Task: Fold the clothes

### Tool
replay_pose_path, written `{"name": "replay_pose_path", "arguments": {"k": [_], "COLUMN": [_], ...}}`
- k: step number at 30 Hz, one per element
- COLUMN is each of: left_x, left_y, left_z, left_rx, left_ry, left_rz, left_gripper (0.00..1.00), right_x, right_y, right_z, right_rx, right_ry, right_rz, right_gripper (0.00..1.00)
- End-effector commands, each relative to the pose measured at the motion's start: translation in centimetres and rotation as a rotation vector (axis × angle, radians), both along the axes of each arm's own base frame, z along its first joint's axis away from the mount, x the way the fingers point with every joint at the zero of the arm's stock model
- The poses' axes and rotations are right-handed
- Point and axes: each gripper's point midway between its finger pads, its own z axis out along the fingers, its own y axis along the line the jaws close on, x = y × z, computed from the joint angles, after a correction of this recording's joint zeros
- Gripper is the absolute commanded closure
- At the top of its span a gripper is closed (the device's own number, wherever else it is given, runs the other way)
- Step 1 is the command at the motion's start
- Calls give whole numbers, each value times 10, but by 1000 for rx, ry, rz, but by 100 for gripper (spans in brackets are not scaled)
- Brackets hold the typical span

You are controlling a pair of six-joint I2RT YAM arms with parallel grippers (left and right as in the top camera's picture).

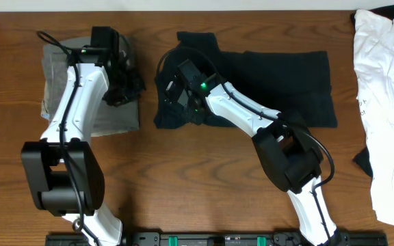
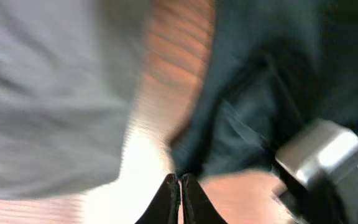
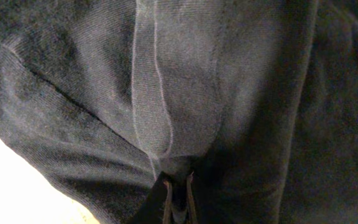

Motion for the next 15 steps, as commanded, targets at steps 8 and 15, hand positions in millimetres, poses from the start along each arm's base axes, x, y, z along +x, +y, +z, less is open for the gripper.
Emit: {"name": "replay_pose_path", "arguments": {"k": [8, 15], "left_x": [-48, -55], "left_y": [-53, -58], "left_z": [-51, -85], "left_rx": [-171, -194], "left_ry": [147, 176], "left_rz": [-77, 89], "left_gripper": [93, 94], "right_x": [1, -3], "right_y": [9, 13], "right_z": [6, 6], "right_rx": [28, 53], "right_ry": [-4, 20], "right_rz": [-19, -20], "right_gripper": [94, 94]}}
